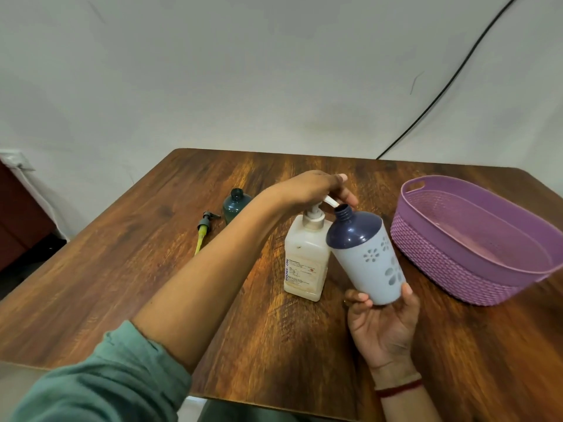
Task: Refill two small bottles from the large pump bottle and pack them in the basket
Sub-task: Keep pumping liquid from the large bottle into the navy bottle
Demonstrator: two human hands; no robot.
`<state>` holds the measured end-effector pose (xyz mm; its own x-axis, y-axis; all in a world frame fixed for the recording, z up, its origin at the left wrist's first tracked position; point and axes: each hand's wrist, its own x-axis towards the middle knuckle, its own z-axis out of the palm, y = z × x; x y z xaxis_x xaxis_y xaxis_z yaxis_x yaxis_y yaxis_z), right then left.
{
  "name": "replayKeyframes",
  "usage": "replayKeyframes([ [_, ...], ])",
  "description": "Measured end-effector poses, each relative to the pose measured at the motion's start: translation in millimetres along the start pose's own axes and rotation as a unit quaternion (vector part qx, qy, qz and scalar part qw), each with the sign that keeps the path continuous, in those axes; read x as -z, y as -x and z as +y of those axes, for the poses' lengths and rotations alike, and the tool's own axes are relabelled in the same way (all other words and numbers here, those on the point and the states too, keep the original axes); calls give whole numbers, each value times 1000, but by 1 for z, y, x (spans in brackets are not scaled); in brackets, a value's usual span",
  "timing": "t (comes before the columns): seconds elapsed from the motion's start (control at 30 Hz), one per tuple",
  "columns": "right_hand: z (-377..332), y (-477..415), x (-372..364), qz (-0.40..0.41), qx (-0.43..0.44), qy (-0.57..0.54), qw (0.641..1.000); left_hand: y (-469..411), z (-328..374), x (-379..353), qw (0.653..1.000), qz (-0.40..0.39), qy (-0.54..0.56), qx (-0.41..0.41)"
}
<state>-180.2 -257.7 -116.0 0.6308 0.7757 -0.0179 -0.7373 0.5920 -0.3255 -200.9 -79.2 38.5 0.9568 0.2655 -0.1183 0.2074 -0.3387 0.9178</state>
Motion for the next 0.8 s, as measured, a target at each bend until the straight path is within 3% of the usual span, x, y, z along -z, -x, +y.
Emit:
replayKeyframes([
  [0.37,-2,-4,10,-43,-30,-61,997,-4,-5,-3,1000,4,14,13],
  [0.53,-2,-2,5,6,8,-29,1000,0,-3,-5,999,20,19,38],
  [0.8,-1,1,4,11,6,-17,1000,4,4,-1,999,15,-29,24],
])
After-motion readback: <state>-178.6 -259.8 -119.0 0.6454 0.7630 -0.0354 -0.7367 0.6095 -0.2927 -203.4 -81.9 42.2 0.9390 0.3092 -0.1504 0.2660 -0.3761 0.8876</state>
